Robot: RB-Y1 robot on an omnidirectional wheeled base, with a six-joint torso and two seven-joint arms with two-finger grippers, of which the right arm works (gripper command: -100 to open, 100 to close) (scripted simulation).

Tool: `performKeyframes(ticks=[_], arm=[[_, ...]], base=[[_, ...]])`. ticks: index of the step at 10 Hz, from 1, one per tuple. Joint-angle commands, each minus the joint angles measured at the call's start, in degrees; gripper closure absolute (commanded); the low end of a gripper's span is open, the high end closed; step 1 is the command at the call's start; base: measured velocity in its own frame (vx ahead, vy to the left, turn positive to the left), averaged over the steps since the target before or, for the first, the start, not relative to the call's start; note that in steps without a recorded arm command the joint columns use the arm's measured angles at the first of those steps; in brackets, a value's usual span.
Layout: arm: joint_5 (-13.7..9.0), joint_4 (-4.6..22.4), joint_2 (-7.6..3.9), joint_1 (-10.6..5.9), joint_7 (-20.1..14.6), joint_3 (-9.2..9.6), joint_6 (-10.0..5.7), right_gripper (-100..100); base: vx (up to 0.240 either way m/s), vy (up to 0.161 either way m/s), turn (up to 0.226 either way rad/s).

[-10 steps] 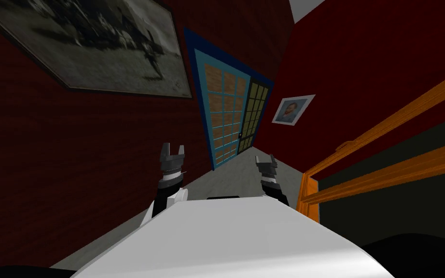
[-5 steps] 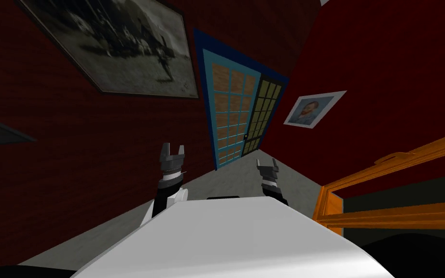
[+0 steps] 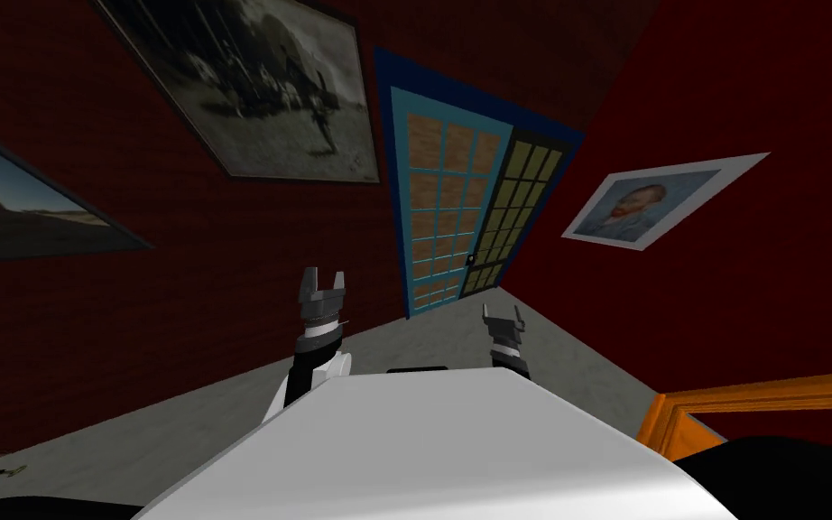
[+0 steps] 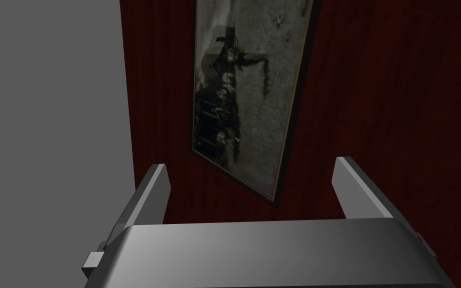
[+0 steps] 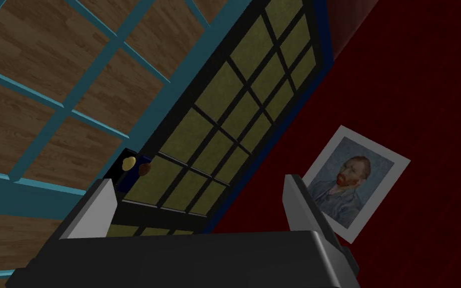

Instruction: Push the door open

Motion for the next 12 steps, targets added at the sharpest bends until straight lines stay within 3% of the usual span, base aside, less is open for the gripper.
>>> performKeyframes(ticks=[1,6,12], arm=[[-1.2,1.6,-0.25,0.15,-1.4,0.01,-1.24,-100],[-5.1,5.5,-0.25,0.83,-5.0,0.35,-4.09,-100],[-9.9,10.3,-0.11,1.59,-9.3,0.74,-7.60,-100]], base=[[0.045,-0.133,0.202],[0.042,-0.121,0.218],[0.022,-0.203,0.266]])
